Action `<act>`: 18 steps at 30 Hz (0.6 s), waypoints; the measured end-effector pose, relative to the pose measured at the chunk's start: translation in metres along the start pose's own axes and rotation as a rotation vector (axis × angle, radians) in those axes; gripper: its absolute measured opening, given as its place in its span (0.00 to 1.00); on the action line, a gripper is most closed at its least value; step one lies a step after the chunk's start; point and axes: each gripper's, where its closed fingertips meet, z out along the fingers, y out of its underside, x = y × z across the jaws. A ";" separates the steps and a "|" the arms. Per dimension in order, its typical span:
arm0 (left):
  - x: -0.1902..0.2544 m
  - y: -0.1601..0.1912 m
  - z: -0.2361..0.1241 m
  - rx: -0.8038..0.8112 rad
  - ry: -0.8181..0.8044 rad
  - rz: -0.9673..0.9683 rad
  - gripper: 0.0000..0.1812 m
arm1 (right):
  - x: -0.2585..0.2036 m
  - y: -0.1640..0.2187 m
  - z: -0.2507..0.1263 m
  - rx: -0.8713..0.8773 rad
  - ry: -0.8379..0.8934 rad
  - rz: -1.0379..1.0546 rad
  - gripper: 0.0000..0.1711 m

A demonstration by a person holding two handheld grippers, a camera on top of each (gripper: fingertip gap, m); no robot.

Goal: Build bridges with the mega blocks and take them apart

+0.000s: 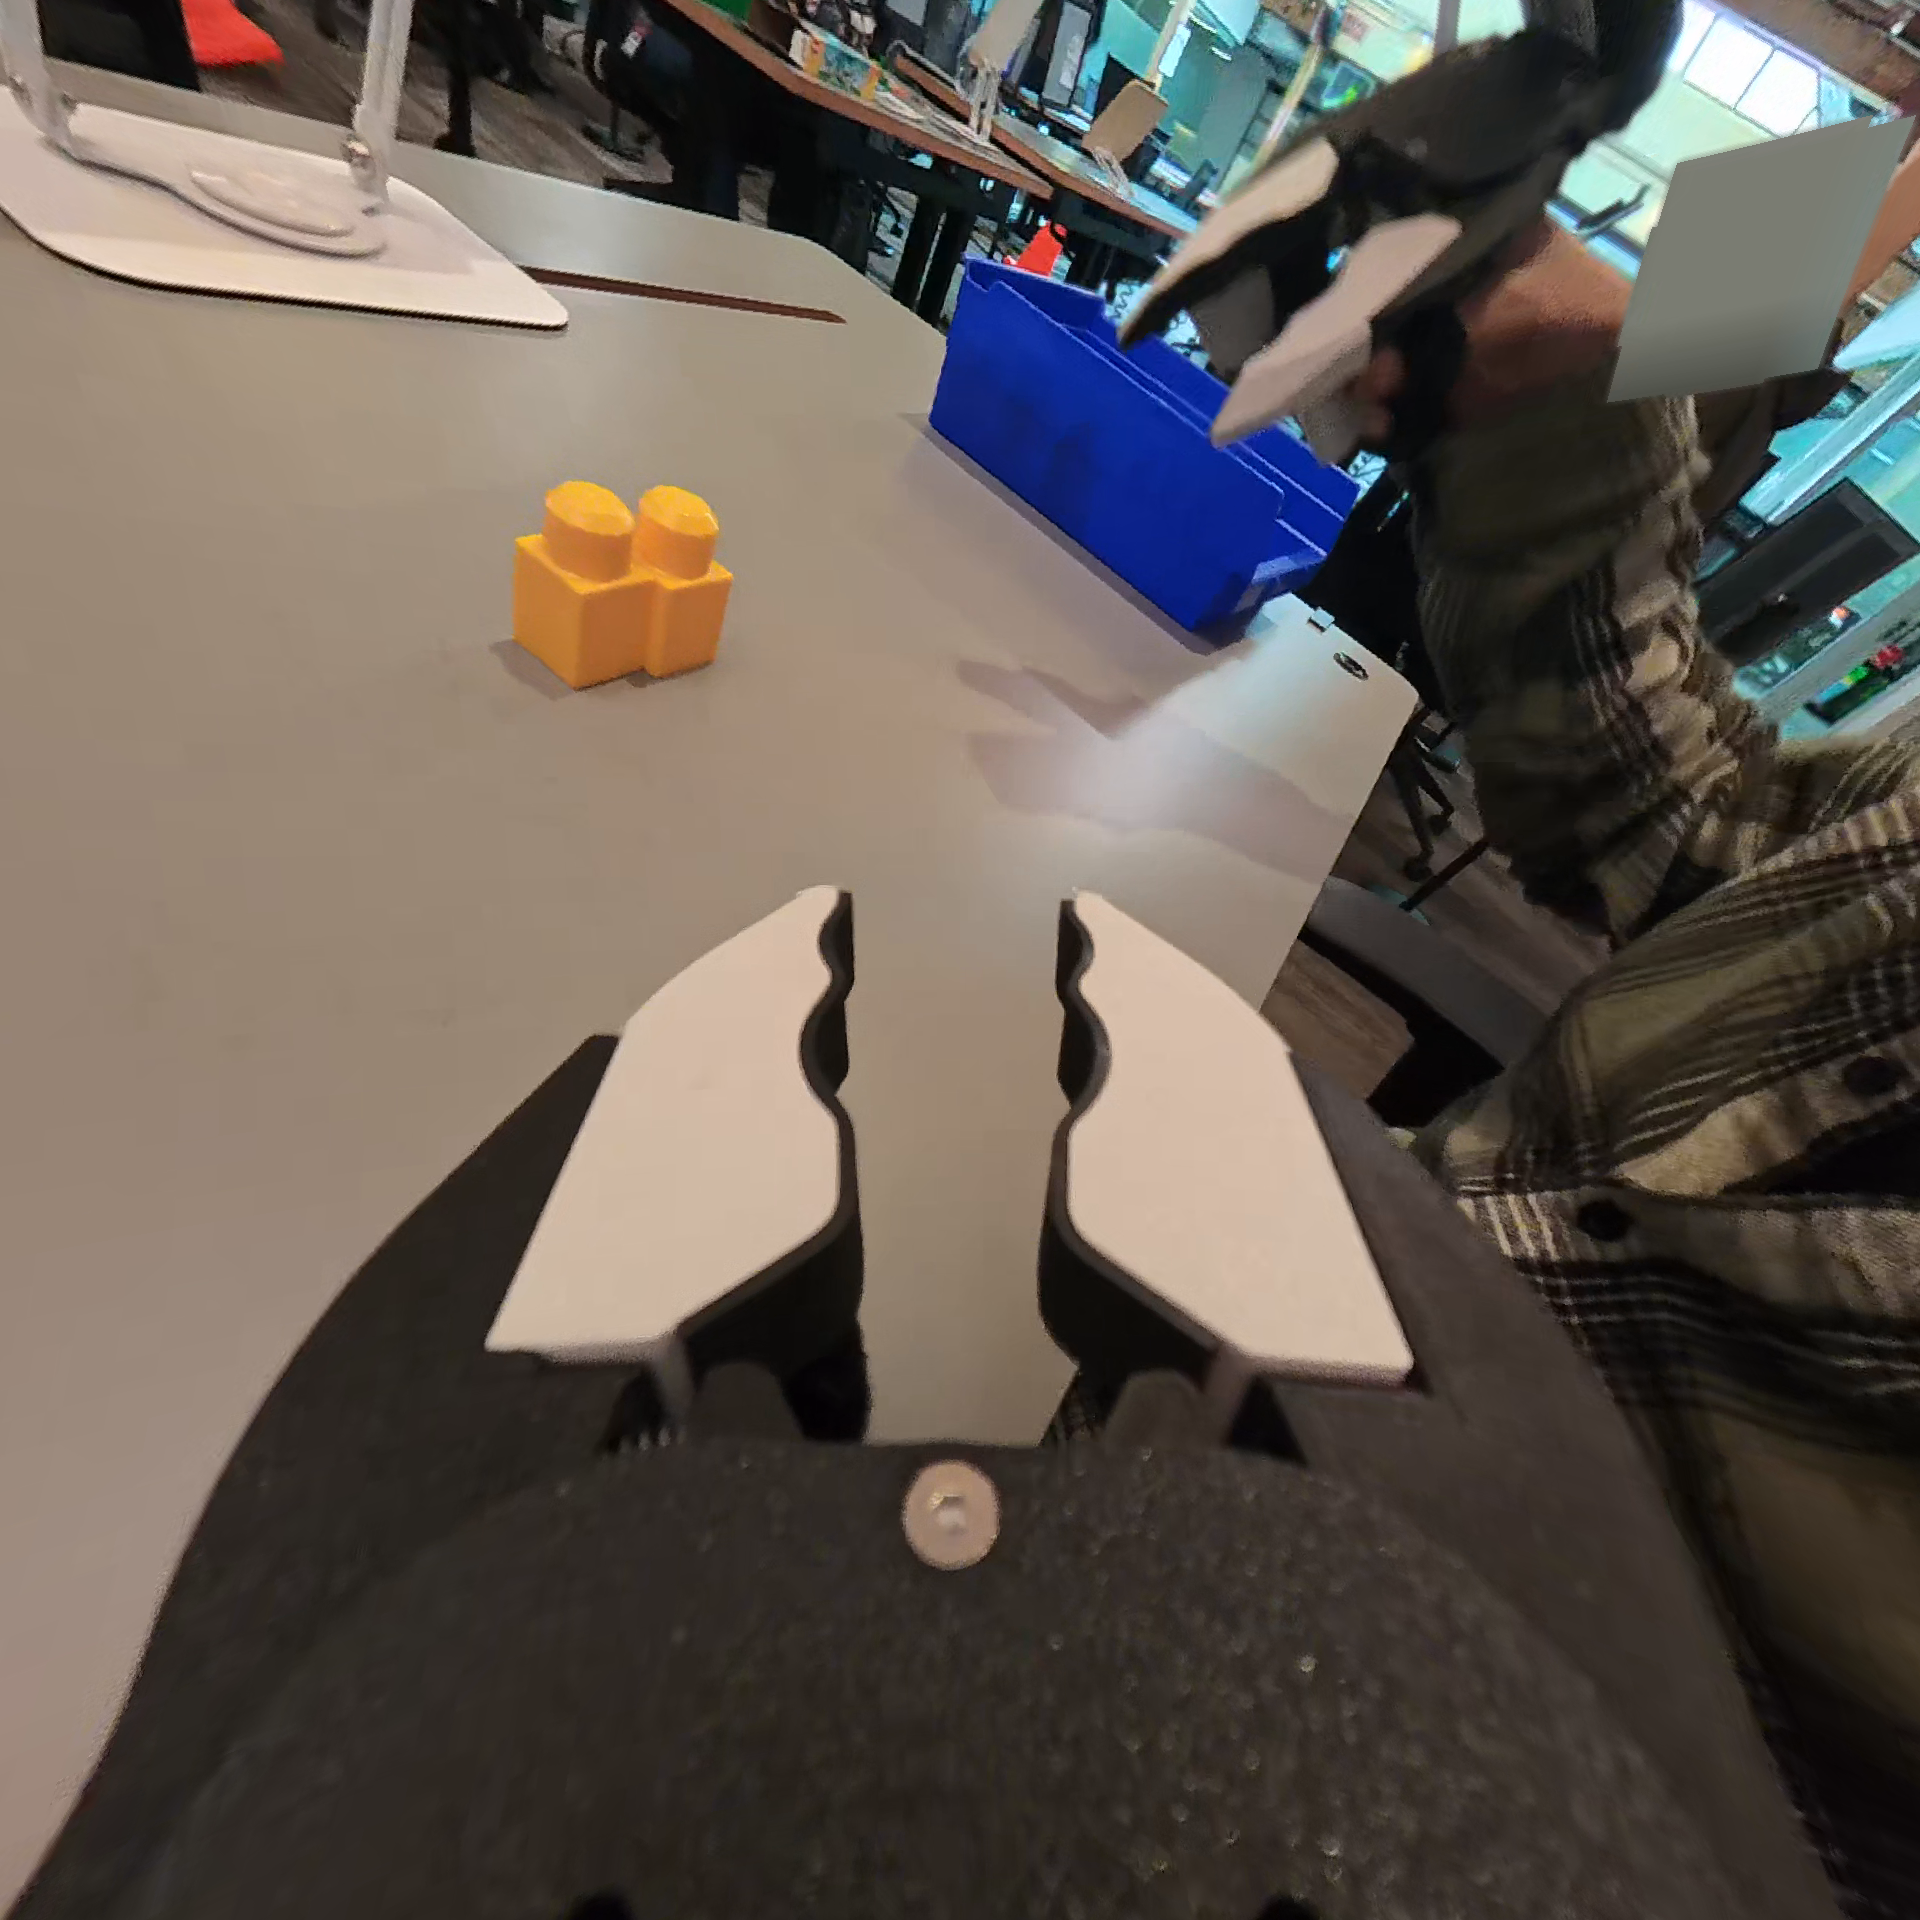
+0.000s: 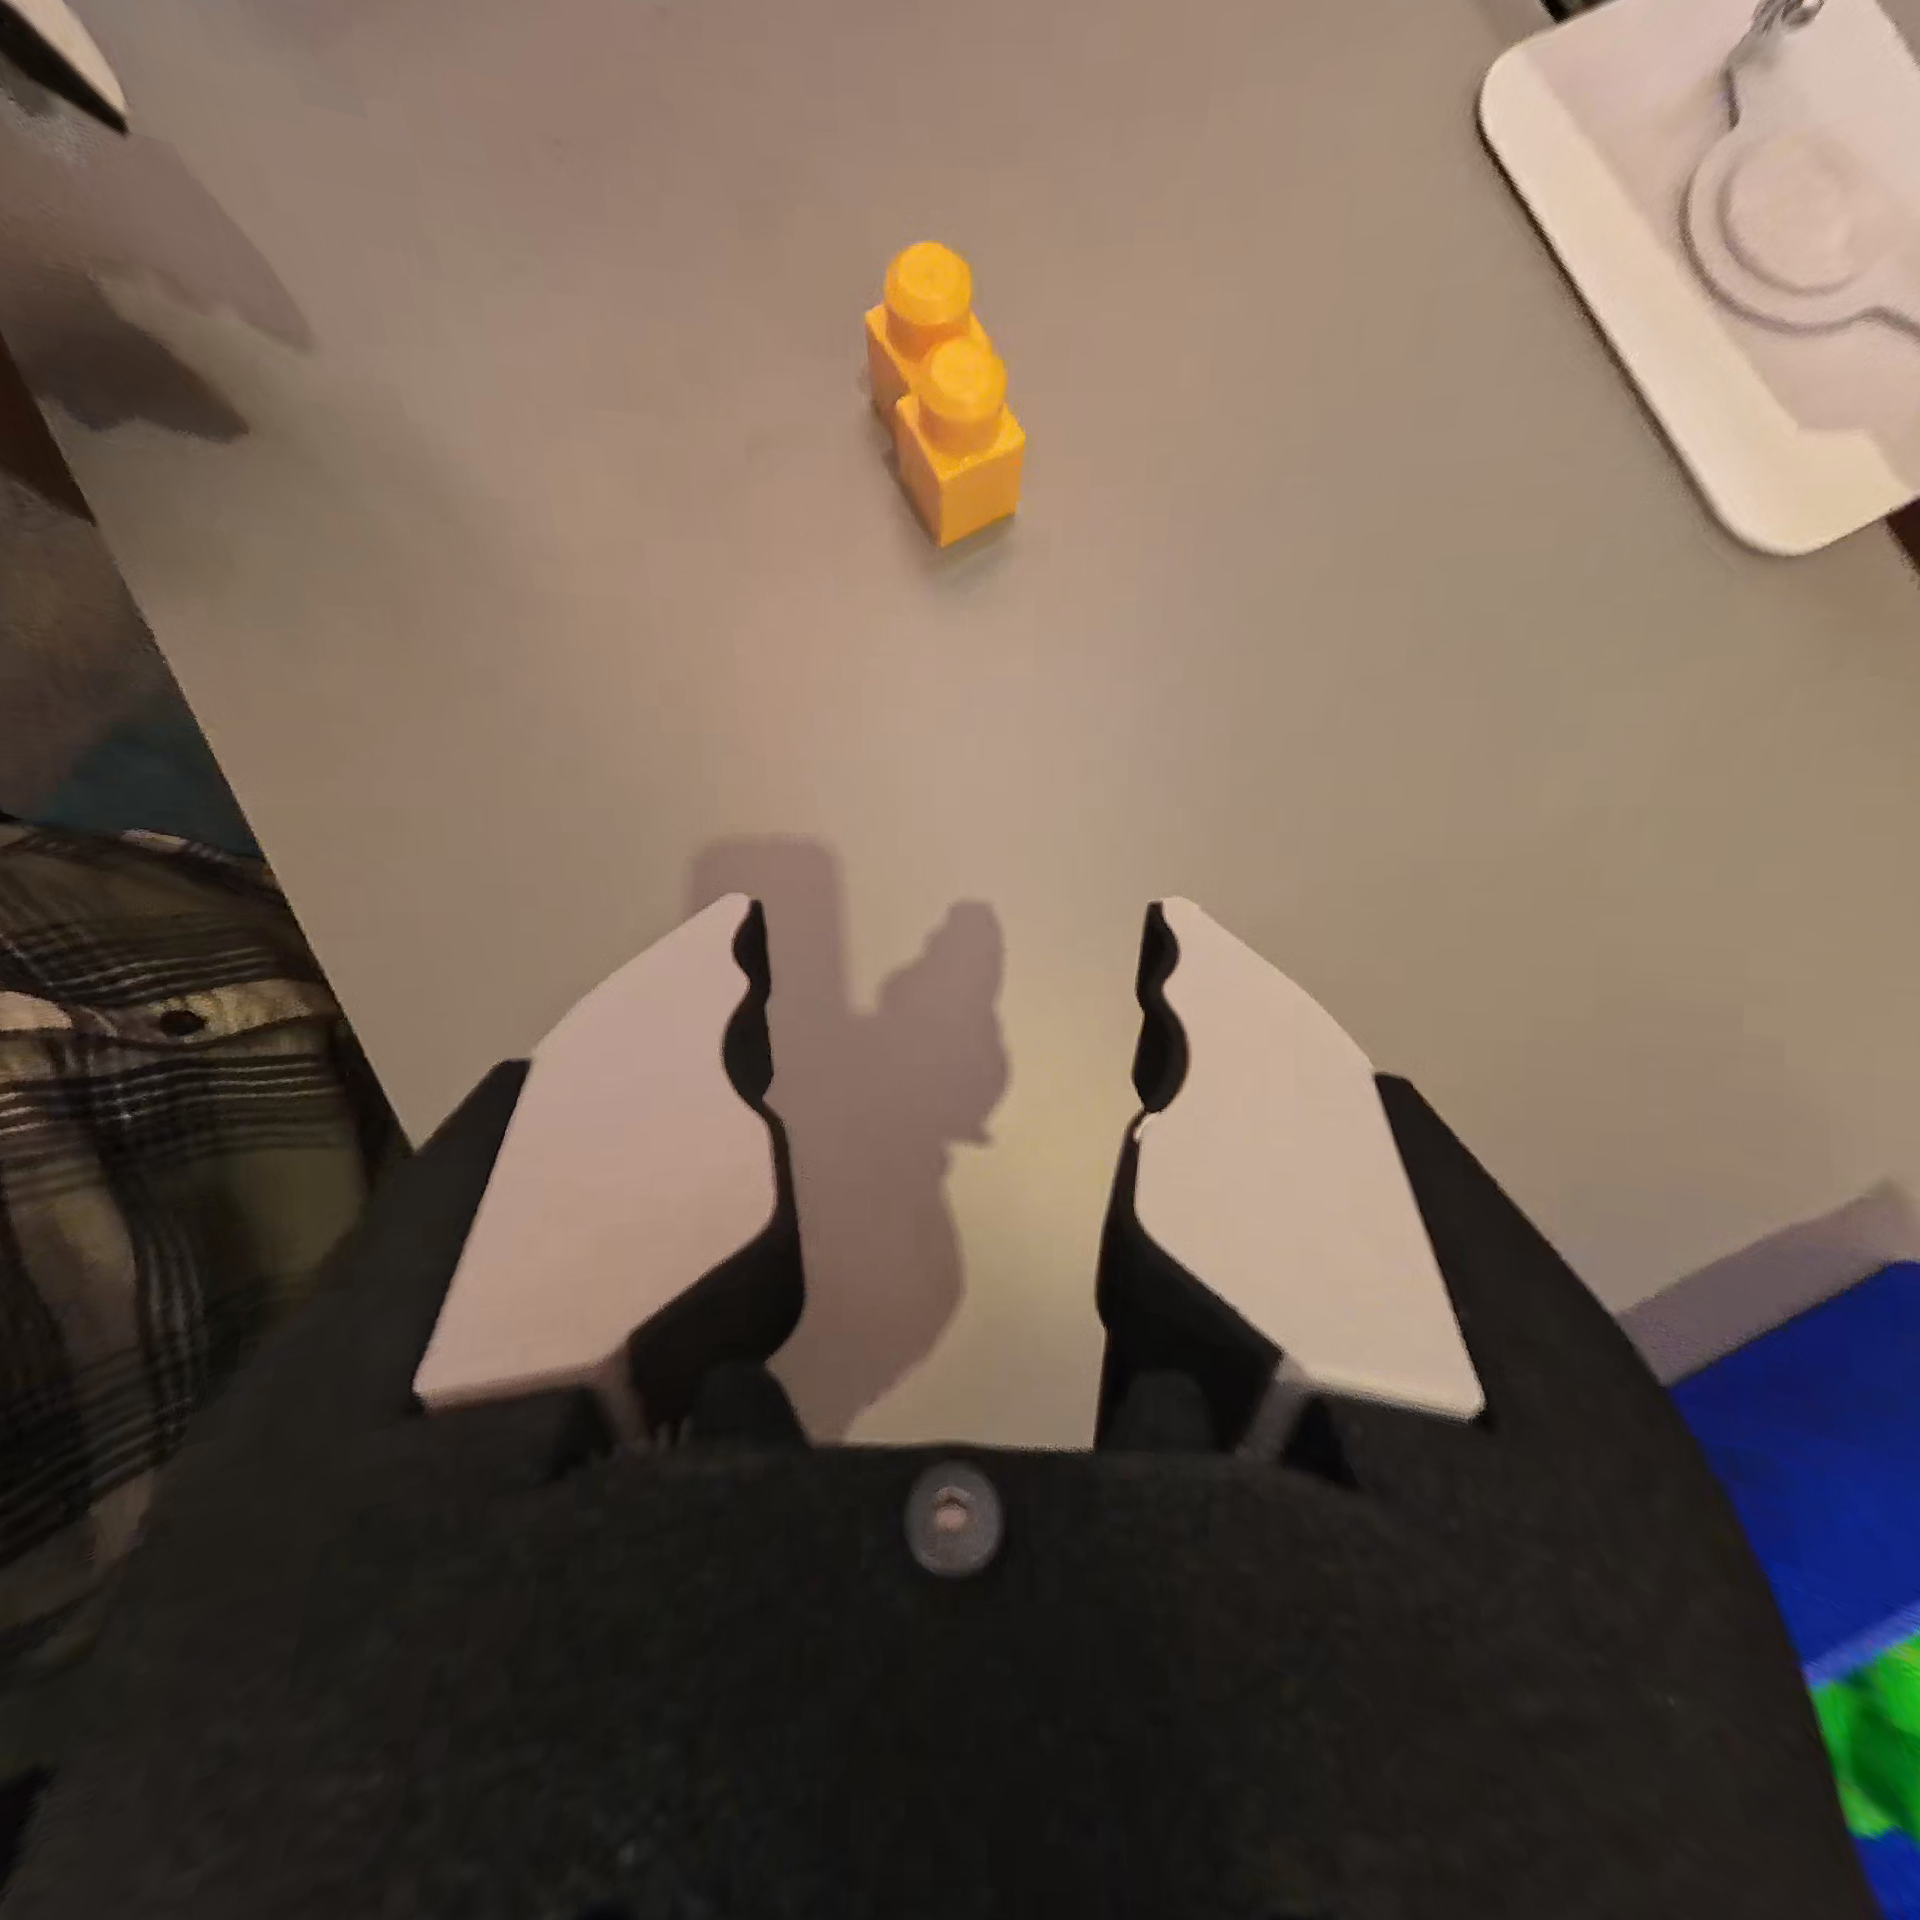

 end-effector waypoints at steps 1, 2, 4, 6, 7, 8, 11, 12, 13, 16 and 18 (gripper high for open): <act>0.000 -0.002 -0.001 0.000 -0.002 -0.013 0.21 | -0.004 0.008 0.001 0.013 0.001 0.022 0.40; 0.000 -0.003 -0.002 0.002 -0.009 -0.017 0.21 | -0.008 0.015 0.002 0.030 0.004 0.043 0.41; 0.000 -0.006 -0.004 0.009 -0.039 -0.001 0.21 | -0.015 0.027 0.005 0.063 0.001 0.086 0.41; -0.006 -0.008 -0.009 0.021 -0.090 0.030 0.21 | -0.021 0.036 0.009 0.095 0.003 0.113 0.41; -0.009 -0.010 -0.013 0.030 -0.111 0.038 0.21 | -0.023 0.037 0.010 0.114 0.002 0.123 0.41; -0.013 -0.013 -0.017 0.035 -0.132 0.038 0.22 | -0.026 0.038 0.012 0.138 -0.002 0.127 0.41; -0.022 -0.028 -0.034 0.073 -0.186 0.036 0.25 | -0.033 0.038 0.014 0.199 -0.010 0.132 0.41; -0.024 -0.034 -0.039 0.096 -0.195 0.037 0.25 | -0.033 0.037 0.016 0.213 0.001 0.130 0.40; -0.026 -0.037 -0.043 0.108 -0.210 0.041 0.26 | -0.033 0.038 0.016 0.212 0.007 0.124 0.41; -0.044 -0.042 -0.061 0.121 -0.318 0.078 0.31 | -0.034 0.035 0.015 0.239 0.030 0.102 0.41; -0.060 -0.048 -0.083 0.129 -0.415 0.099 0.34 | -0.039 0.032 0.015 0.258 0.007 0.092 0.40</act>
